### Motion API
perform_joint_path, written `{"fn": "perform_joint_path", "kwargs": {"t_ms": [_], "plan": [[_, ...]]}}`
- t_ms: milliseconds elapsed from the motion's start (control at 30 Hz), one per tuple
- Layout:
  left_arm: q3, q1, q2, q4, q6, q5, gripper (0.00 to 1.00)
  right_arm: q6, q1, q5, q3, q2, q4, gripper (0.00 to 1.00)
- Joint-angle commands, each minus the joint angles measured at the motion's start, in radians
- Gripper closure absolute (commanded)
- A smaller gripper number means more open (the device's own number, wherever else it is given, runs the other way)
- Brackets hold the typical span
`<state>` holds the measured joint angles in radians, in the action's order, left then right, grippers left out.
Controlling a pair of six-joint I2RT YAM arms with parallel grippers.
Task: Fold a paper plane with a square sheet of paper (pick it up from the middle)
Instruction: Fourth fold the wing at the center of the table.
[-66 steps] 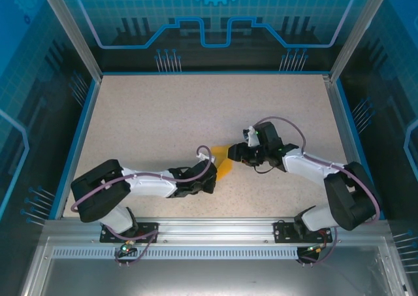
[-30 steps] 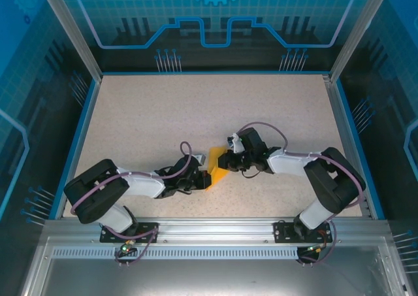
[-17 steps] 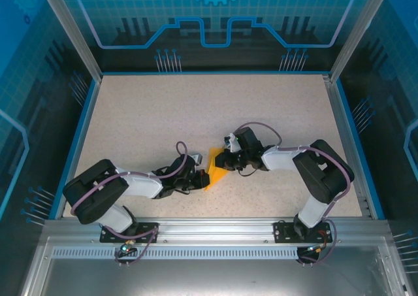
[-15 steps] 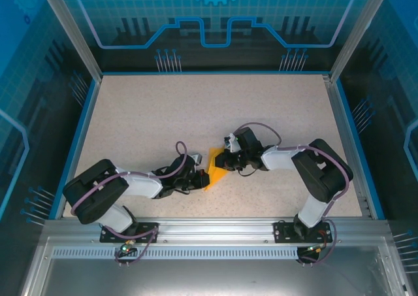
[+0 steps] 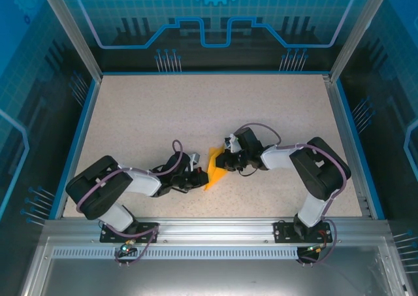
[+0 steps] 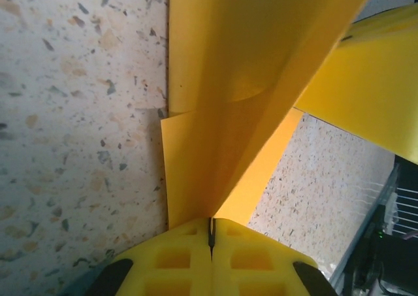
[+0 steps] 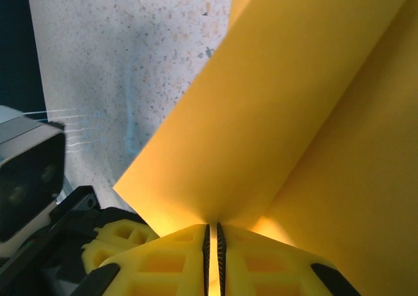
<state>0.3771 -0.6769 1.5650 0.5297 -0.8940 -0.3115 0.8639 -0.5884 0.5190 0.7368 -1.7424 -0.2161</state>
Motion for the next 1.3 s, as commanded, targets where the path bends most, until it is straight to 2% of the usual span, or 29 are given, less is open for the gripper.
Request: {"fn": "perform_joint_path", "kwargs": {"t_ms": [0, 100, 433, 800, 1267], "plan": [[-0.012, 0.029, 0.044, 0.000, -0.015, -0.055, 0.95, 0.001, -0.001, 0.072, 0.014, 0.021, -0.047, 0.86], [-0.009, 0.033, 0.067, 0.019, -0.021, -0.080, 0.95, 0.023, -0.014, 0.118, 0.024, -0.001, -0.110, 0.85], [-0.020, 0.041, 0.061, -0.014, -0.020, -0.069, 0.95, 0.007, 0.000, 0.033, 0.068, -0.095, -0.060, 0.87], [-0.017, 0.041, 0.050, -0.045, -0.017, -0.063, 0.94, -0.009, 0.035, 0.041, 0.066, -0.132, -0.060, 0.87], [0.033, 0.051, 0.093, -0.088, -0.039, -0.110, 0.95, -0.011, -0.006, 0.054, 0.054, -0.038, -0.025, 0.85]]}}
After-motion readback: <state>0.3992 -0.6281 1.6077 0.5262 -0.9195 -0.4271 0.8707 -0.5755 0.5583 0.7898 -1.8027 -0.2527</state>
